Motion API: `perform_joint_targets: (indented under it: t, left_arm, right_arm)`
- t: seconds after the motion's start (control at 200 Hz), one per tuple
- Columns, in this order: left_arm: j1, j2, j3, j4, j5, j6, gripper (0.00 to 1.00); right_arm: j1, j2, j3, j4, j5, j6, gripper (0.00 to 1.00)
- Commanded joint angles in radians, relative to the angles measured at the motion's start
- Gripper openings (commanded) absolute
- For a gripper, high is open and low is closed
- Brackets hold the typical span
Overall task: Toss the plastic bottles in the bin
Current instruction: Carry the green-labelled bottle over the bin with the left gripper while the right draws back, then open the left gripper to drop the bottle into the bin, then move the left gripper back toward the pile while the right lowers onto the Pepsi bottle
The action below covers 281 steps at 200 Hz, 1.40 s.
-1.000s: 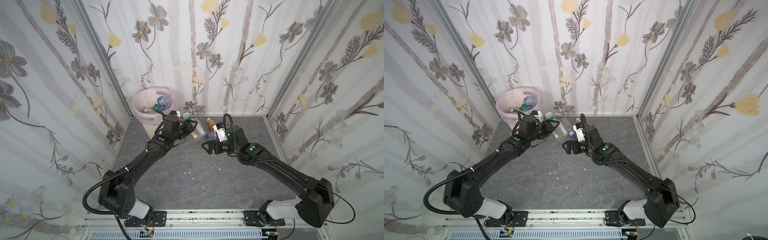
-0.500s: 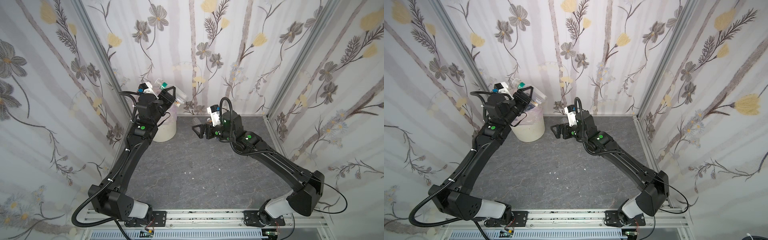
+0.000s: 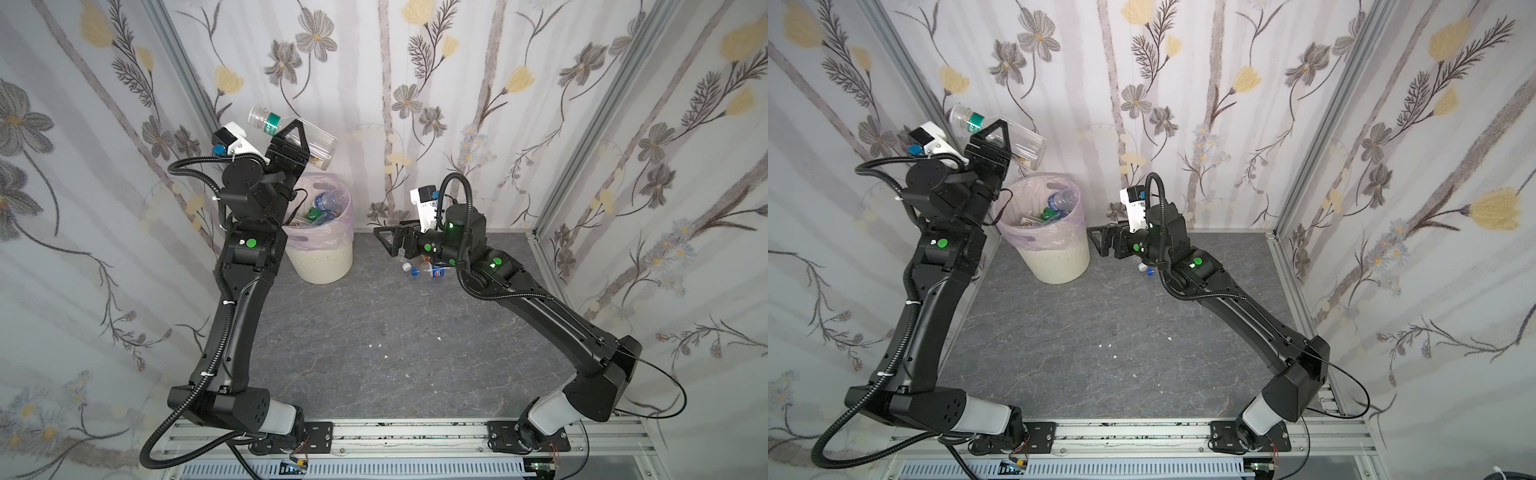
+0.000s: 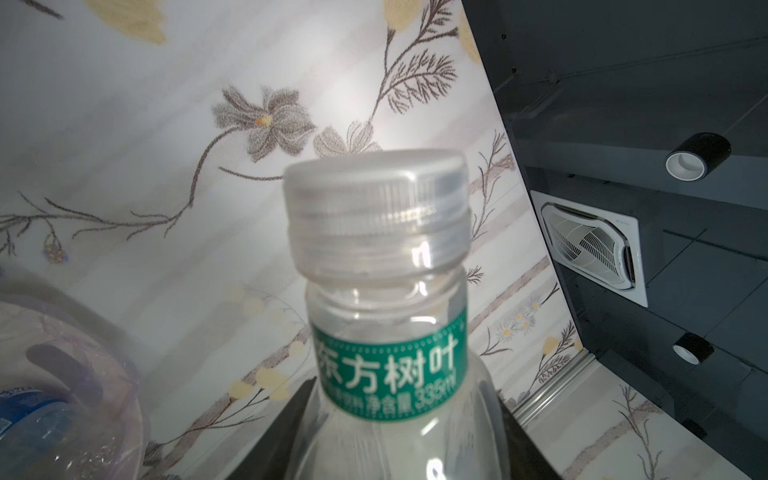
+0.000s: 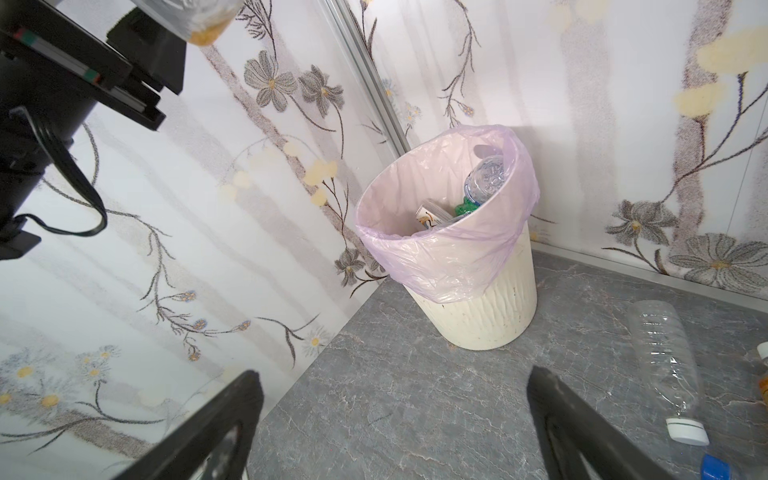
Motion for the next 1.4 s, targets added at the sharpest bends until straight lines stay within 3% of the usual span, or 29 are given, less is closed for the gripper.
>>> perform_joint_targets:
  t: [0.0, 0.1, 0.195, 0.29, 0.679, 0.989, 1.399]
  left_arm:
    - [0.068, 0.066, -0.011, -0.003, 0.034, -0.07, 0.58]
    - [0.117, 0.174, -0.036, -0.004, 0.039, -0.078, 0.64]
    - [0.149, 0.281, 0.004, -0.062, 0.143, -0.105, 0.77]
    - [0.134, 0.283, 0.008, -0.099, 0.148, -0.074, 1.0]
    - [0.117, 0.109, -0.138, -0.1, 0.111, -0.047, 1.0]
    - [0.045, 0.028, -0.202, -0.098, 0.106, -0.027, 1.0]
    - [-0.182, -0.023, -0.362, -0.094, 0.074, 0.016, 1.0]
  right_arm:
    - [0.001, 0.005, -0.021, 0.014, 0.014, -0.006, 1.0]
    - [0.001, 0.006, -0.042, 0.023, 0.004, 0.003, 1.0]
    - [0.001, 0.004, -0.061, 0.025, -0.01, 0.013, 1.0]
    - [0.001, -0.008, -0.097, 0.026, -0.006, 0.013, 1.0]
    - [0.001, -0.028, -0.179, 0.057, -0.006, 0.032, 1.0]
    - [-0.016, -0.055, -0.216, 0.033, 0.047, 0.015, 1.0]
    - [-0.254, 0.04, -0.215, -0.063, 0.064, 0.021, 1.0]
